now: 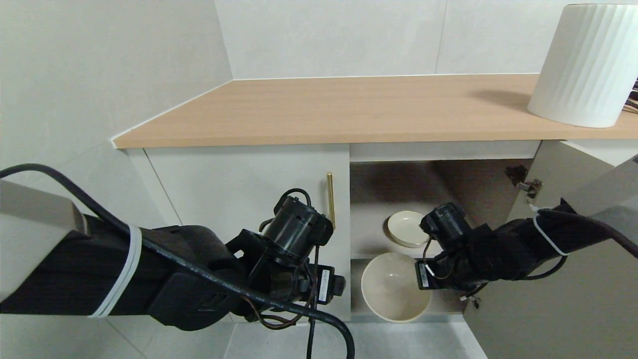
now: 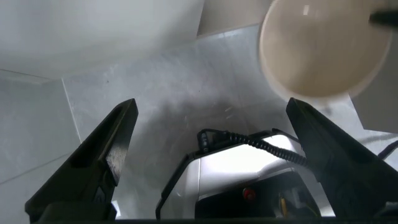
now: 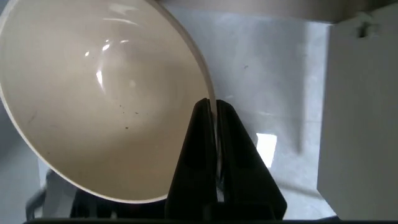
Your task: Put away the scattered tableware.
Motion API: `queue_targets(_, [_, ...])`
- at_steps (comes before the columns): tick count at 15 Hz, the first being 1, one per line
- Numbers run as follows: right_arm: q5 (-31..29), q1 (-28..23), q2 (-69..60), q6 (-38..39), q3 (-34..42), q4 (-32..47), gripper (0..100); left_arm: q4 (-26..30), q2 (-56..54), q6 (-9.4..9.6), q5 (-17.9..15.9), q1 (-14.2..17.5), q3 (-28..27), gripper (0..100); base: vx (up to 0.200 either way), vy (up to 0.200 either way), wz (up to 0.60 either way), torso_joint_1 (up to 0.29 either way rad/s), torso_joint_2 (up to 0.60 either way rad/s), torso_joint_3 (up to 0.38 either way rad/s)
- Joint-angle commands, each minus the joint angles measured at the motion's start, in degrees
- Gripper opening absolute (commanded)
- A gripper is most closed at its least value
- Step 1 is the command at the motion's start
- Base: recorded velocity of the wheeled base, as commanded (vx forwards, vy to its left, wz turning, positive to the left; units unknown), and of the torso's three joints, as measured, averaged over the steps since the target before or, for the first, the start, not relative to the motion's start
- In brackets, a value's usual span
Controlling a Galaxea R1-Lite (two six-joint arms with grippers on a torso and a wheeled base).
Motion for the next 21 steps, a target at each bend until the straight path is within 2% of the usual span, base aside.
queue_targets(1, [0.0, -2.16, 1.62, 2.14, -0.76, -2.23, 0, 0.02, -0.16, -0.05, 0.01, -0.01, 0.0, 100, 0.0, 0.0, 0.0, 0.0, 0.0, 0.0])
queue_targets(4, [-0.52, -3.66, 1.79, 6.71, -1.2, -8.82, 0, 0.02, -0.16, 0.04, 0.01, -0.01, 0.0, 100, 0.0, 0.0, 0.0, 0.0, 0.0, 0.0])
queue_targets(8, [-2.46, -6.12, 3.37, 12.25, -4.1, -13.48, 0, 0.02, 0.02, -0.05, 0.01, -0.01, 0.0, 100, 0.0, 0.0, 0.0, 0.0, 0.0, 0.0])
queue_targets(13, [-3.51, -9.1, 6.45, 17.96, -9.37, -13.57, 0, -0.07, 0.02, -0.05, 0.01, -0.01, 0.0, 100, 0.0, 0.0, 0.0, 0.0, 0.0, 0.0])
queue_targets(21, [-6.33, -12.44, 13.57, 19.19, -18.16, -13.13, 0, -0.07, 0.19, -0.05, 0.01, -0.01, 0.0, 100, 0.0, 0.0, 0.0, 0.0, 0.0, 0.0])
